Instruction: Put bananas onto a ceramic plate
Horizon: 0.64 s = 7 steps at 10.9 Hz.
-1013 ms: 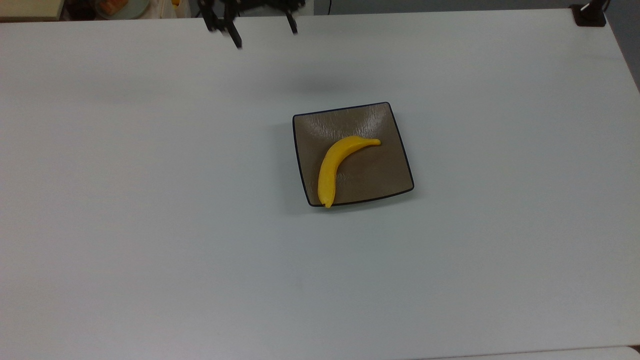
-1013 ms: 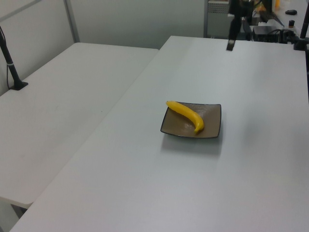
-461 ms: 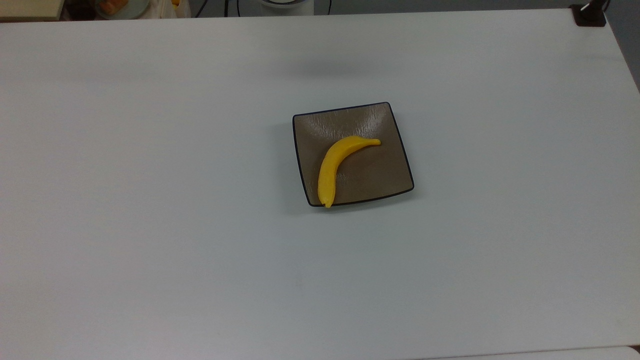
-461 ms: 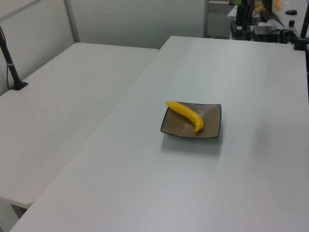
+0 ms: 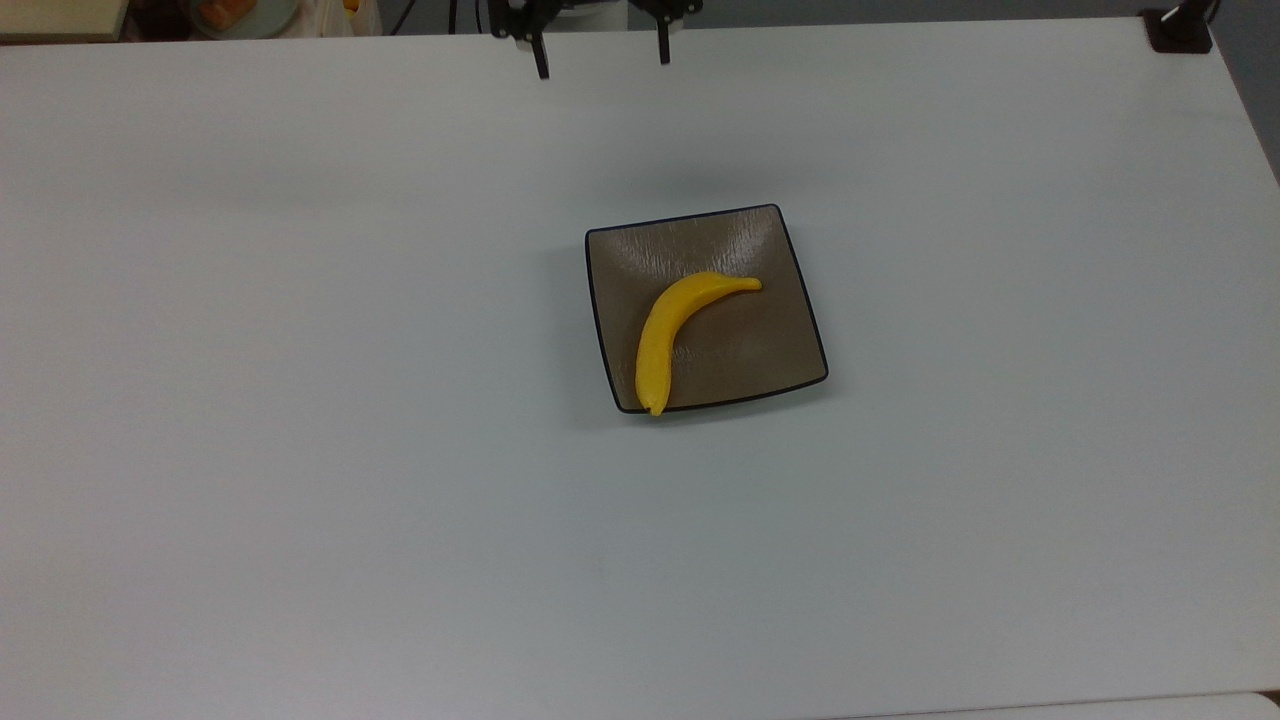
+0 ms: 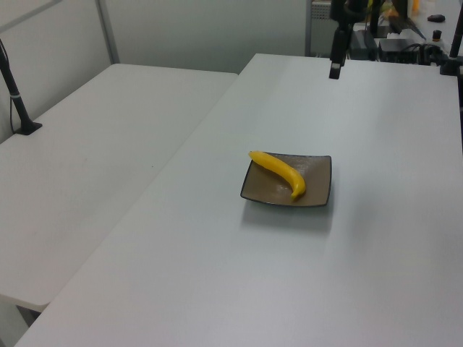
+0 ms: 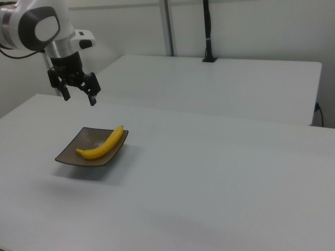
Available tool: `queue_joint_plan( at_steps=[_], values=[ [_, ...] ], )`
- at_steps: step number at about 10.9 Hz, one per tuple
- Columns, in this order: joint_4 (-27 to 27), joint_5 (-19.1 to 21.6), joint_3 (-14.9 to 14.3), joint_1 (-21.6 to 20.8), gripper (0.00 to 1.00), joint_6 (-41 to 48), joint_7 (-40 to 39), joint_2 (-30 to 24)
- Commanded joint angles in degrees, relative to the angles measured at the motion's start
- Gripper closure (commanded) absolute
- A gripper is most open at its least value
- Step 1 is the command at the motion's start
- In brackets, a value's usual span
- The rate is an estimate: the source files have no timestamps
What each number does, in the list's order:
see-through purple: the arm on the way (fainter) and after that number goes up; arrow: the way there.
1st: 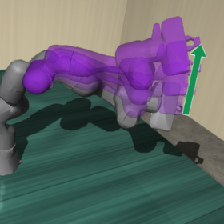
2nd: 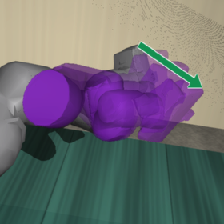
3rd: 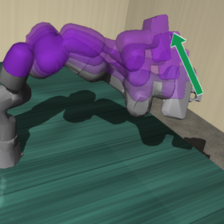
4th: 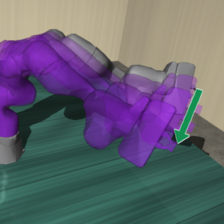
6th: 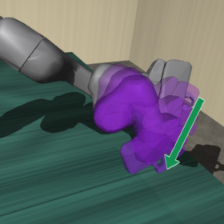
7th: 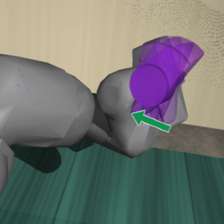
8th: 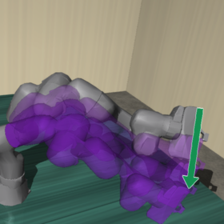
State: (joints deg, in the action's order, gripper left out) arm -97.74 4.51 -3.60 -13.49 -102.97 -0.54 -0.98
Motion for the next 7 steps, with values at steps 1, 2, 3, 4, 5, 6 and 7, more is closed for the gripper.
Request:
queue_joint_plan(
  at_steps=[1,2,3,4,5,6,7],
  values=[
    [-0.52,-0.99,-0.18,-0.49,0.0,-3.82,-3.05,0.89],
    [-0.53,-0.64,-0.18,-0.48,0.0,-3.64,-3.24,0.89],
    [-0.53,-0.64,-0.18,-0.57,0.0,-3.29,-3.24,0.89],
    [-0.53,-0.55,-0.18,-0.57,0.0,-3.29,-3.15,0.98],
    [-0.53,-0.64,-0.18,-0.57,0.0,-3.46,-3.15,1.15],
    [-0.44,-0.55,-0.18,-0.49,0.0,-3.46,-3.15,1.15],
    [-0.44,-0.55,-0.18,-0.48,0.0,-3.46,-3.15,1.15]
  ],
)
